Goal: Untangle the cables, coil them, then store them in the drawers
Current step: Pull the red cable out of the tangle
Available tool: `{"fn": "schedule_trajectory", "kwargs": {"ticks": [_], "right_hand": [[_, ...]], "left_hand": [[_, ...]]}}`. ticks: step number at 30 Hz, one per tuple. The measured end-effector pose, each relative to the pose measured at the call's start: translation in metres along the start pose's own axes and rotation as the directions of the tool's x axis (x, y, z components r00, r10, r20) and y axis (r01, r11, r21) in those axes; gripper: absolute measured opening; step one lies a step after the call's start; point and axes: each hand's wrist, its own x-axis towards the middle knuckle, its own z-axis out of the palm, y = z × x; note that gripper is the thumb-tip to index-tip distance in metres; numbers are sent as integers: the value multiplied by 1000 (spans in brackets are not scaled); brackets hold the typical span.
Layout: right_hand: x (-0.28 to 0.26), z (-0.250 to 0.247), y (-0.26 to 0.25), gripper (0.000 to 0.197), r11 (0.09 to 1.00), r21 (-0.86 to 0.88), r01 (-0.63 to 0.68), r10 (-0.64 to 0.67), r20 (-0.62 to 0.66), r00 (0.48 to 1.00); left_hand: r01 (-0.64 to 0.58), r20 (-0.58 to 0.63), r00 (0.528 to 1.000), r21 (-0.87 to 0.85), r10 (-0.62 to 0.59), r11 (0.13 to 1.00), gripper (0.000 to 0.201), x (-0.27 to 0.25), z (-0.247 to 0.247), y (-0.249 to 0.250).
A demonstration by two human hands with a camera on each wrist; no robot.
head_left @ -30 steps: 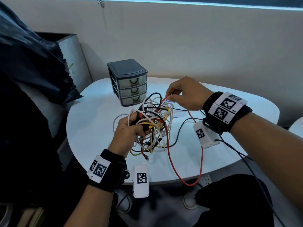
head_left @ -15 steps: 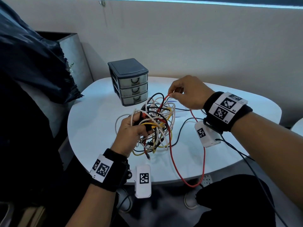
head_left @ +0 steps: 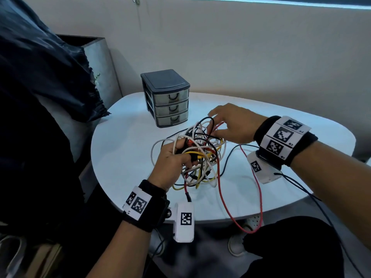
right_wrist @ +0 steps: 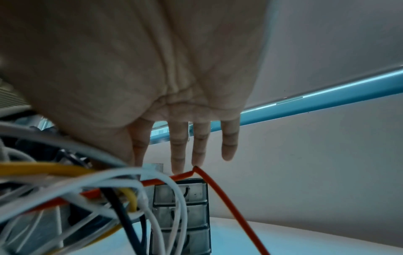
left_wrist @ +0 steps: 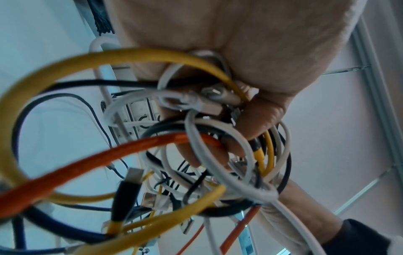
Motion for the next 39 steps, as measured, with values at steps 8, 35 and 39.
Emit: {"fn": "schedule_trajectory", "kwargs": {"ticks": [8, 35, 39], "right_hand": [[1, 6, -5, 16, 999, -29, -15, 12, -86, 996], [-7, -1, 9, 24, 990, 128, -55, 50, 41, 998], [-6, -2, 13, 20, 988, 139, -61, 73, -82, 994]], "left_hand": [[12, 3, 1000, -30, -12, 999, 31, 1, -1, 3], [25, 5, 1000, 34, -25, 999, 24, 3, 3, -3], [29, -11, 1000, -4, -29, 1000, 26, 2, 4, -4]]}}
